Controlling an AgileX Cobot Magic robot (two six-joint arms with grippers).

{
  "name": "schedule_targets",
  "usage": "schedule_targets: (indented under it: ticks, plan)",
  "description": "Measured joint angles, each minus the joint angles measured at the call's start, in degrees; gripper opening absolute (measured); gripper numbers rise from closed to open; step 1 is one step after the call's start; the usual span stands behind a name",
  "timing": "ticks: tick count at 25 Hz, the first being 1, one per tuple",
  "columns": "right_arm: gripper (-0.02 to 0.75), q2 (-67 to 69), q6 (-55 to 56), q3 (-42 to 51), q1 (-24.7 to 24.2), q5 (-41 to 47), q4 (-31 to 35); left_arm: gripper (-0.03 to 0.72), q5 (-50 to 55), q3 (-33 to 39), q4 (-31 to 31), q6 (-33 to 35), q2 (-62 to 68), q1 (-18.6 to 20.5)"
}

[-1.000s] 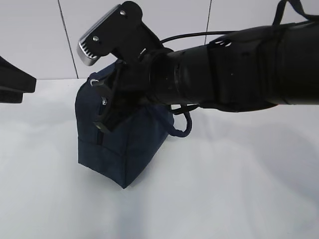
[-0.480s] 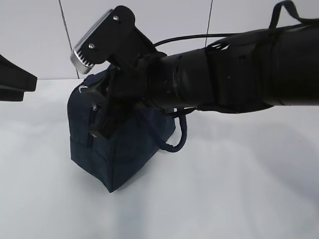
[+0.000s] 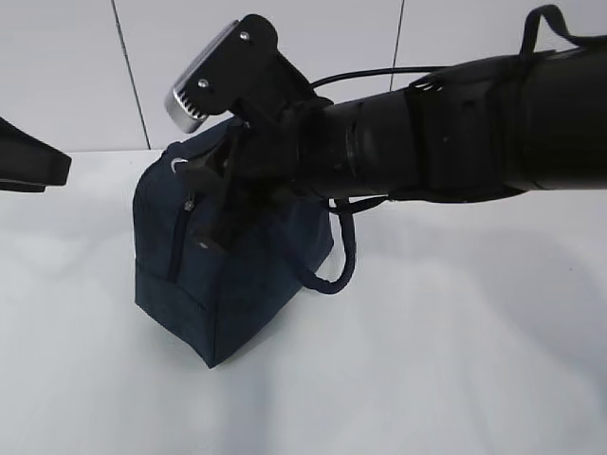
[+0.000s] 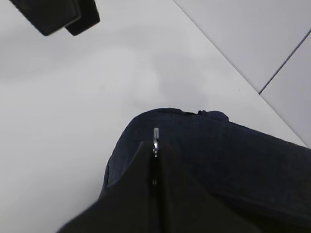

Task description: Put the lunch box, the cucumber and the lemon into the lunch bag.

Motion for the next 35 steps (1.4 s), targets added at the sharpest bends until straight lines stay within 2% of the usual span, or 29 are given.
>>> schedule_targets:
  ticks: [4,8,12,15,18,25,35]
  plan:
    - [0.008,0.00,0.55,0.00,-2.08,3.09,-0.11,0.352,-0.70,1.87,-0.44,6.28,0.12,-0.39]
    - [0.008,0.00,1.19,0.00,-2.48,4.77,-0.22,0.352,-3.77,2.74,-1.25,13.68,1.83,-3.27]
    - [0.008,0.00,1.83,0.00,-2.48,5.16,-0.22,0.352,-8.94,2.74,-5.65,20.51,3.54,-5.88]
    - [0.008,0.00,1.91,0.00,-2.48,5.91,-0.22,0.351,-10.48,2.74,-10.23,26.03,5.81,-6.37]
    - [0.008,0.00,1.91,0.00,-2.48,6.12,-0.33,0.342,-10.85,2.74,-13.72,29.51,9.17,-6.37]
    - [0.008,0.00,2.05,0.00,-2.48,6.27,-0.33,0.261,-9.05,2.74,-21.40,38.80,16.46,-6.37]
    - [0.008,0.00,2.07,0.00,-2.61,6.27,-0.43,0.232,-6.95,2.74,-28.40,46.61,19.94,-8.25]
